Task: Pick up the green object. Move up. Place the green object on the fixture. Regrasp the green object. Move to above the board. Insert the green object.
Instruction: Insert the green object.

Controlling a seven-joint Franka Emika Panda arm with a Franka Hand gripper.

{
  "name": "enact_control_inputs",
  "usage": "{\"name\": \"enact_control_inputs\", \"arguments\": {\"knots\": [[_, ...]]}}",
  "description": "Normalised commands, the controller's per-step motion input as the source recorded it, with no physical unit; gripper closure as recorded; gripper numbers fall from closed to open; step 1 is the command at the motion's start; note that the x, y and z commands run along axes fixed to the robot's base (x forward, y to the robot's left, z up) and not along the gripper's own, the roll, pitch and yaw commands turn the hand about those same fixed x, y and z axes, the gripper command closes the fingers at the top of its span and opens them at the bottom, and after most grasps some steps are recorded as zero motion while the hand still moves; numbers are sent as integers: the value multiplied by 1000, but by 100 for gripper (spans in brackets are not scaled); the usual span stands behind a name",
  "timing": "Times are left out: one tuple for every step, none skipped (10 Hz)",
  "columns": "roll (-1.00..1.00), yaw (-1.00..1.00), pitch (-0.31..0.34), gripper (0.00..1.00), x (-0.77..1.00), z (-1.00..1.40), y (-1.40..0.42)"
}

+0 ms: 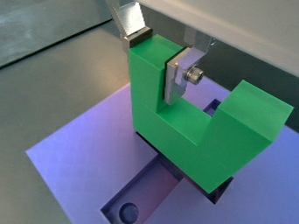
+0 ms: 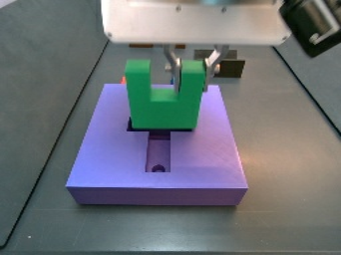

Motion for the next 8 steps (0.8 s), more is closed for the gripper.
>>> {"name": "enact_control_inputs", "arguments": {"knots": [[-89,0,-107,100,-54,-266,0],[-67,0,-106,100,-140,-246,0],[-54,0,-113,100,-220,-280,0],[-40,0,-89,100,-329,-174,20],[-21,-57,-46,100,-346,-134,91],[-24,-31,-11,100,-180,-149,140],[0,0,0,100,-54,-169,46],[1,0,-6,100,0,-463,0]]}}
